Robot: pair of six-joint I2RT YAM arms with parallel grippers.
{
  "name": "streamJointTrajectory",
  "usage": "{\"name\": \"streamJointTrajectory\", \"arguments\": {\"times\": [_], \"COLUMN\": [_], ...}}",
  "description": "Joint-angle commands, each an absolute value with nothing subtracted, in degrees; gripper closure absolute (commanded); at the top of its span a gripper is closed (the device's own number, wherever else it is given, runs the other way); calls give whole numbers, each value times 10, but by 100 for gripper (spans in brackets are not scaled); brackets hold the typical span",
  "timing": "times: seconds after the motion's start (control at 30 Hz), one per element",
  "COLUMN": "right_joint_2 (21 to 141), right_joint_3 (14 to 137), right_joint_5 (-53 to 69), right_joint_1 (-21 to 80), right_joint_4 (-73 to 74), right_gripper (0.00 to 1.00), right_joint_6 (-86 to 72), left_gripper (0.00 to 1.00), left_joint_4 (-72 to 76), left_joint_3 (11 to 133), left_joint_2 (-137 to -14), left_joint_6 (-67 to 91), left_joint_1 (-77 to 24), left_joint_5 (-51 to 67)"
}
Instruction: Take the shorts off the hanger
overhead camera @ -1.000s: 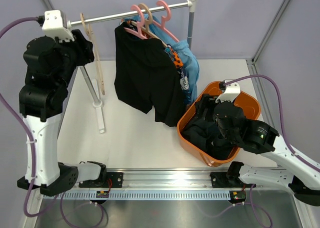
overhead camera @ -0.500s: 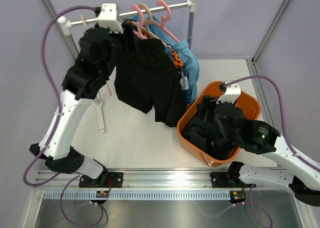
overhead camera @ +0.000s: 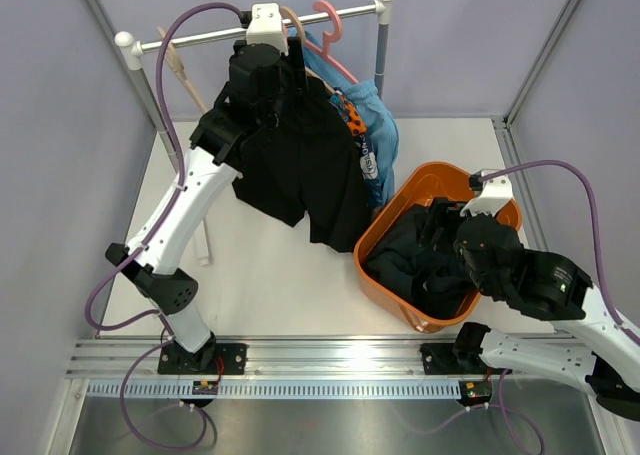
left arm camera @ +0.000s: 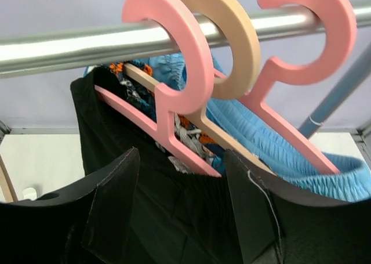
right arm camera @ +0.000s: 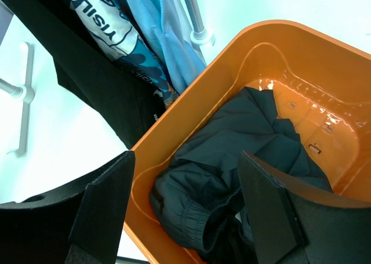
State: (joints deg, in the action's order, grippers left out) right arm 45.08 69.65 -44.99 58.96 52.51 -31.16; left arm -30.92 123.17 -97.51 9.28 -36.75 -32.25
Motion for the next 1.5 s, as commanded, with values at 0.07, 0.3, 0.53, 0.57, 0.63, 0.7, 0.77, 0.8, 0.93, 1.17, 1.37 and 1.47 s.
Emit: {"name": "streamJointTrajectory", "arguments": {"times": [0.07, 0.3, 0.53, 0.57, 0.63, 0.7, 0.77, 0.8, 0.93, 1.17, 1.37, 1.47], "right_joint_2": [442, 434, 432, 433, 434, 435, 436, 437, 439, 443, 445, 443], "right_joint_3": [711, 706, 697, 697, 695, 695, 693, 692, 687, 682, 681, 679], "right_joint_5": [-469, -469, -467, -466, -464, -462, -461, -461, -454, -449, -447, -448], "right_joint_1": [585, 585, 586, 585, 586, 585, 585, 585, 585, 585, 585, 585], "right_joint_4": [548, 557, 560, 560, 559, 557, 555, 552, 542, 539, 538, 538], "right_gripper": [21, 20, 20, 21, 21, 21, 21, 21, 20, 21, 21, 21], "right_joint_6": [-327, -330, -331, -331, -330, -330, -329, -329, -327, -328, -328, -329], "left_gripper": [37, 47, 57, 61, 66, 74, 80, 83, 91, 93, 77, 70], "left_joint_4": [-240, -228, -242, -247, -254, -265, -266, -268, -287, -307, -309, -307], "left_joint_3": [1276, 1294, 1291, 1291, 1288, 1284, 1269, 1265, 1262, 1255, 1254, 1254], "left_joint_2": [-1005, -1044, -1044, -1042, -1037, -1025, -1007, -1002, -985, -953, -953, -961], "left_joint_6": [82, 59, 65, 67, 68, 69, 68, 68, 65, 62, 52, 53], "left_joint_1": [-368, -367, -358, -356, -352, -346, -342, -338, -328, -321, -317, -312], "left_joint_5": [-379, -426, -436, -435, -433, -429, -422, -416, -410, -382, -373, -370]}}
